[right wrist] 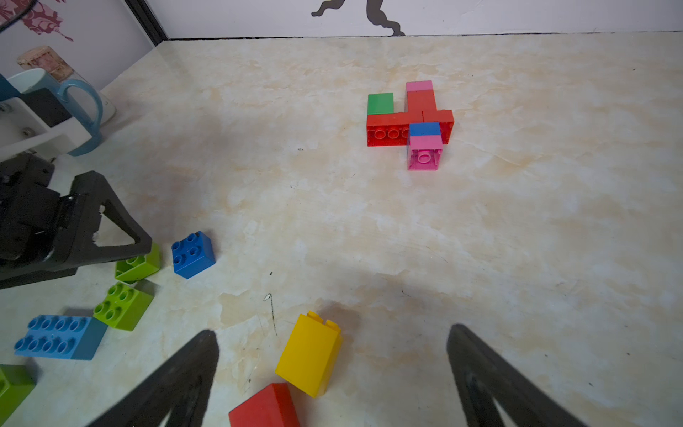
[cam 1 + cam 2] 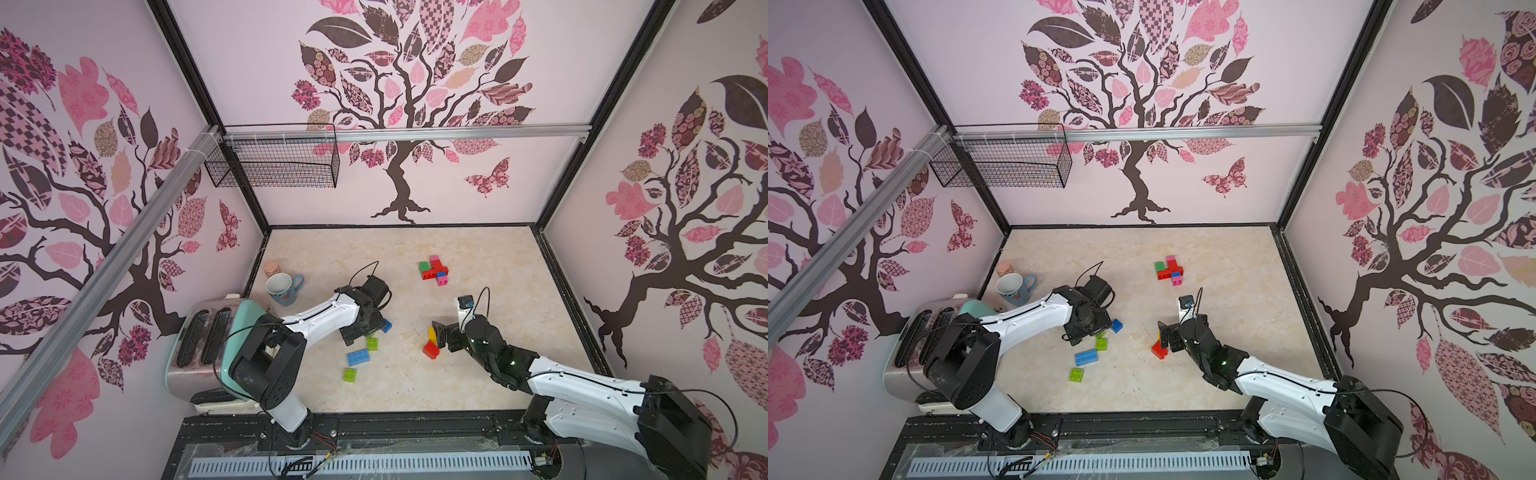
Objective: Assemble the number 4 with lego
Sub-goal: Pick up the lego brick from the center of the board.
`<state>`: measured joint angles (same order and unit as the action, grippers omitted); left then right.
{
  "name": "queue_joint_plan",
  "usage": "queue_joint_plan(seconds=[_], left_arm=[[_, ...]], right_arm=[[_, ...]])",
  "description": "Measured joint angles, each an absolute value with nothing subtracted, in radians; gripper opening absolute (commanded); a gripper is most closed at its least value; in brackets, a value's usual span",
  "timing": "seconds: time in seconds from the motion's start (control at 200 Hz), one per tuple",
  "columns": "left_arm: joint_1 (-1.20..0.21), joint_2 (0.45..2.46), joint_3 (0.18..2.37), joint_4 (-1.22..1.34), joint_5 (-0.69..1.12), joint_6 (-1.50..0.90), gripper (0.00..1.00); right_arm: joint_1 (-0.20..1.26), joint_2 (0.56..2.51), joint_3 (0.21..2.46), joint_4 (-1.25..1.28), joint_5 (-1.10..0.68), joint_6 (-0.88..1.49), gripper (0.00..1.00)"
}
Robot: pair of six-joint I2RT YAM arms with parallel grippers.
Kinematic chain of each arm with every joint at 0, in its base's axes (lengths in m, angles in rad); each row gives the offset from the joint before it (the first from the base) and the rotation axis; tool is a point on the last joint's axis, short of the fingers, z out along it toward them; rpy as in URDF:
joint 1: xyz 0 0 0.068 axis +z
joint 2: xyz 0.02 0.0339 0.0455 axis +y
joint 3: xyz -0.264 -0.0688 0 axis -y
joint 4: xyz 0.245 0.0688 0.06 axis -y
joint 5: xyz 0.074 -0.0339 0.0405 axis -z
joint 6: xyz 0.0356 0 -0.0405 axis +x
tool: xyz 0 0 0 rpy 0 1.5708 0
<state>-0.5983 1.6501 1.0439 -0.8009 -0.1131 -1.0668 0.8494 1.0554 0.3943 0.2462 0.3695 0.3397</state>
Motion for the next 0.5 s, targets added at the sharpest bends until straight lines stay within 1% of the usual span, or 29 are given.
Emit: queue_joint_plan(seconds=[0.16, 0.225, 0.29, 0.33, 0.5], left_arm=[[-0.594, 1.692, 1.044, -0.774, -0.096, -1.086, 0.77], [-0.594, 1.707, 1.044, -0.768, -0.094, -1.097, 0.73], [-0.593, 1.716, 1.044, -0.762, -0.093, -1.11, 0.66], [-0.593, 1.72, 1.044, -0.758, -0.095, -1.113, 0.64], [-0.593, 1.728, 1.044, -0.738, -0.111, -1.126, 0.62]], right_arm=[[0.849, 1.05, 0.394, 0.248, 0.369, 0.339, 0.99], [0.849, 1.046, 0.394, 0.248, 0.369, 0.34, 1.0], [0.849, 1.043, 0.394, 0.248, 0.369, 0.34, 0.99], [0.849, 1.041, 0.394, 0.248, 0.369, 0.34, 1.0], [0.849, 1.038, 0.394, 0.247, 0.366, 0.34, 1.0]])
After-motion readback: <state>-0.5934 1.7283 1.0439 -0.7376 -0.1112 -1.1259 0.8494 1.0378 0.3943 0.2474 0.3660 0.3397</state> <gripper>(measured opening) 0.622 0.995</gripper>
